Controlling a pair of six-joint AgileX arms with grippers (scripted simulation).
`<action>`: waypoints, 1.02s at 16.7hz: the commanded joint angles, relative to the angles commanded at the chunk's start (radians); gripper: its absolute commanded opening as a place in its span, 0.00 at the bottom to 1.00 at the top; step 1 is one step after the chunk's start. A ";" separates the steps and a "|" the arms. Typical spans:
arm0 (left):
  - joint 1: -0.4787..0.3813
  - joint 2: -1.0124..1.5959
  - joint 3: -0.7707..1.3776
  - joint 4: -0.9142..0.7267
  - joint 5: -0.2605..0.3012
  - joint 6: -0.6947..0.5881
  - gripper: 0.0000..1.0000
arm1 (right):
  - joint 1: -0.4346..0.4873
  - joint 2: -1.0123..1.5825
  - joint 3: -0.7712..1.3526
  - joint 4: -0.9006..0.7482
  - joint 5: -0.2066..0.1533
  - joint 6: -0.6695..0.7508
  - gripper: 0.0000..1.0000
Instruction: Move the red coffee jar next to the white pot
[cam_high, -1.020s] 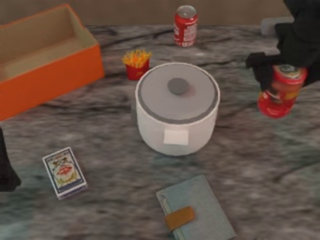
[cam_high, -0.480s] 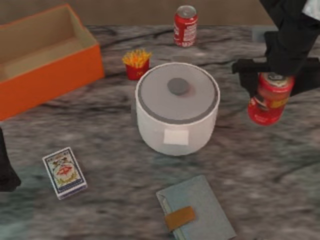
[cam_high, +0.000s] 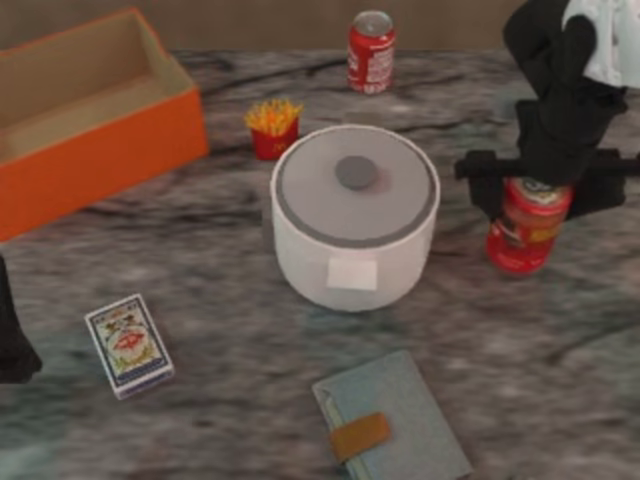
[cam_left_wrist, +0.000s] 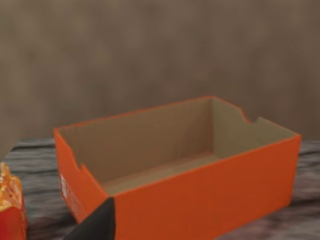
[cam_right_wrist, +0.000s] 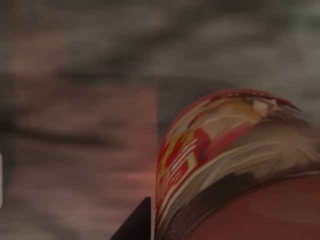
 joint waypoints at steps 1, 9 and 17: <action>0.000 0.000 0.000 0.000 0.000 0.000 1.00 | 0.000 0.004 -0.006 0.007 0.000 0.000 0.00; 0.000 0.000 0.000 0.000 0.000 0.000 1.00 | 0.000 0.004 -0.006 0.007 0.000 0.000 0.38; 0.000 0.000 0.000 0.000 0.000 0.000 1.00 | 0.000 0.004 -0.006 0.007 0.000 0.000 0.98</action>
